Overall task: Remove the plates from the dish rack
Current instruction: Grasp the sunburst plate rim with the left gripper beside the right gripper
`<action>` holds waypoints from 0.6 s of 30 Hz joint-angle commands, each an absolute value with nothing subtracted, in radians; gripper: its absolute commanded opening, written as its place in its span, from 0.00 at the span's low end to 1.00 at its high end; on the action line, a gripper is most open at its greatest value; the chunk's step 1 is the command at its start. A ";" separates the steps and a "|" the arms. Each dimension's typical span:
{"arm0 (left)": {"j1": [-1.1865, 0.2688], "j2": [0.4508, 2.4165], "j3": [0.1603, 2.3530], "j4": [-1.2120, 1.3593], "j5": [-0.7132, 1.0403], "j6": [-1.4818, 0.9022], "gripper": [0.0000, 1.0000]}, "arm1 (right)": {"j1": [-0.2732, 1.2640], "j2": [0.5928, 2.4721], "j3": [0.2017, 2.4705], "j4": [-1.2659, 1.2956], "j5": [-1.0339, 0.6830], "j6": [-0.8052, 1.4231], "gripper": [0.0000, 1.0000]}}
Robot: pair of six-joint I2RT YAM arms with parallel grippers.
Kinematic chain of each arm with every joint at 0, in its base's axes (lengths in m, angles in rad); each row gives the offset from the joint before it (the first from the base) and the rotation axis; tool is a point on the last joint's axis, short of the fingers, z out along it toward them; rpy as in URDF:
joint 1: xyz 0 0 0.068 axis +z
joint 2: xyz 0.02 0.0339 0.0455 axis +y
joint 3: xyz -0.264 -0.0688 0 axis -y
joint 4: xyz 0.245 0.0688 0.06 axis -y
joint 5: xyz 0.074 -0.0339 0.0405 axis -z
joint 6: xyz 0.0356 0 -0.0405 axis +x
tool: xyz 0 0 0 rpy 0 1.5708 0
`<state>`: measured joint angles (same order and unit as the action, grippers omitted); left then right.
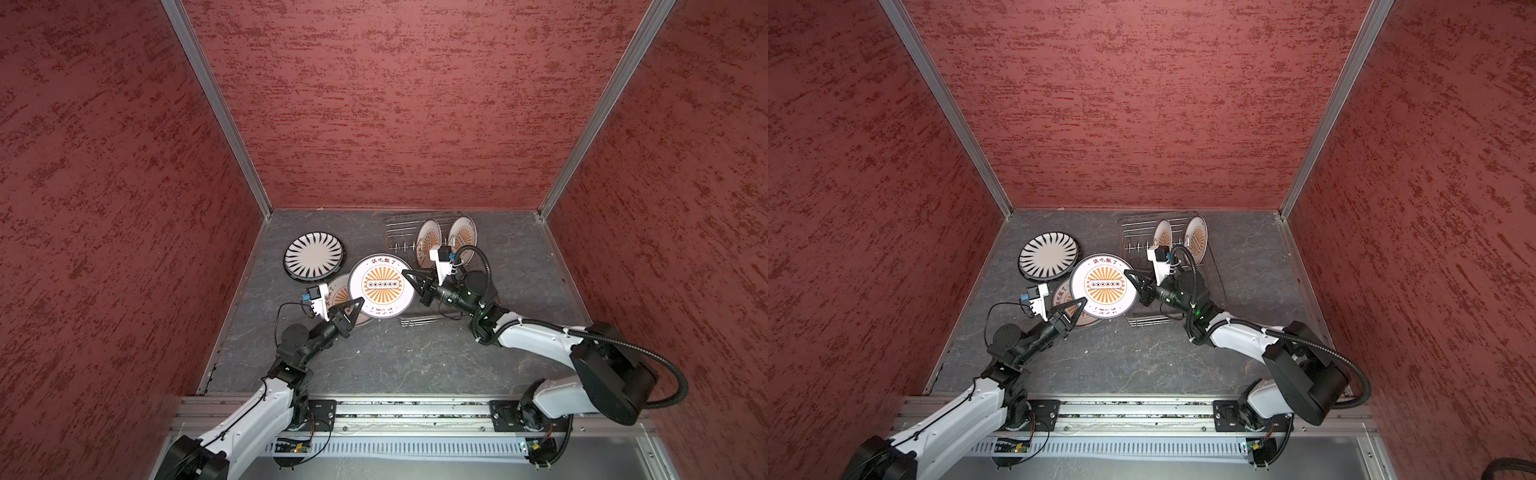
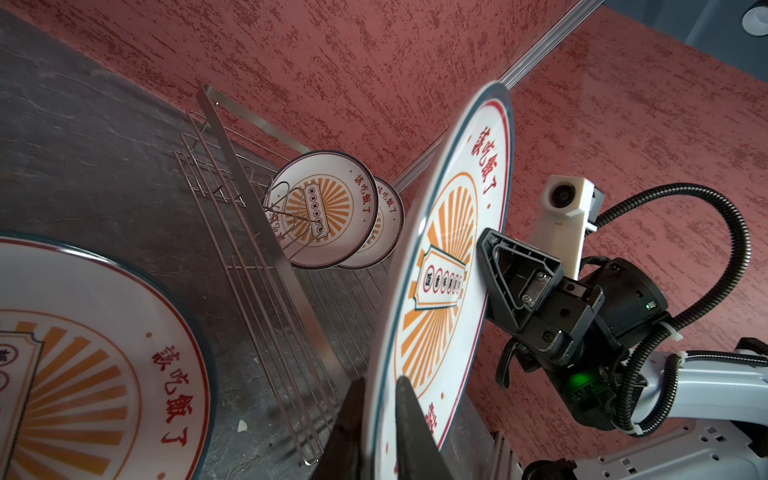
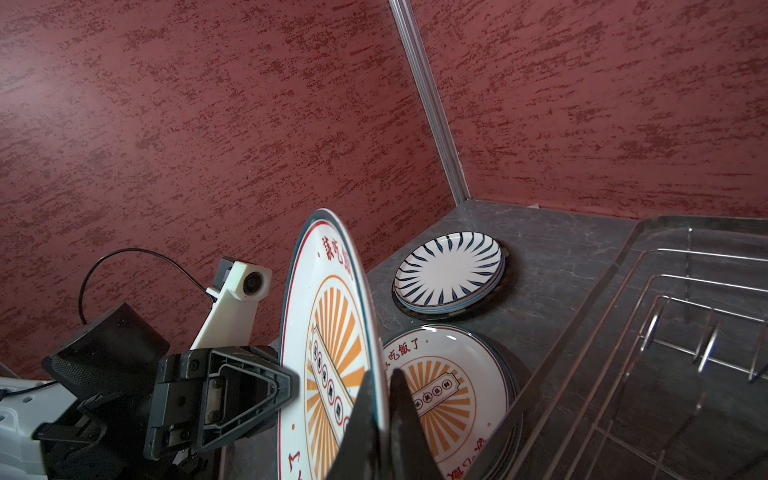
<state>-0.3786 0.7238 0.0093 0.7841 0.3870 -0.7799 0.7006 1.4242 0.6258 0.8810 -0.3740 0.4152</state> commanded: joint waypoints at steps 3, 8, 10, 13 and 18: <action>-0.385 0.727 0.000 0.825 0.410 -0.778 0.07 | 0.709 1.424 0.641 0.960 -0.370 0.401 0.00; -0.387 0.716 0.003 0.811 0.414 -0.776 0.00 | 0.709 1.427 0.644 0.945 -0.371 0.381 0.00; -0.388 0.712 0.001 0.812 0.412 -0.775 0.00 | 0.709 1.417 0.643 0.930 -0.368 0.365 0.00; -0.388 0.703 0.000 0.803 0.409 -0.776 0.00 | 0.709 1.410 0.645 0.913 -0.375 0.351 0.04; -0.385 0.661 0.001 0.729 0.344 -0.782 0.00 | 0.709 1.420 0.667 0.874 -0.398 0.339 0.25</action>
<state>-0.3828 0.6853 0.0093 0.7609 0.3798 -0.7959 0.6998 1.4235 0.6273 0.8795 -0.3798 0.3801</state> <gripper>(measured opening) 0.074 0.229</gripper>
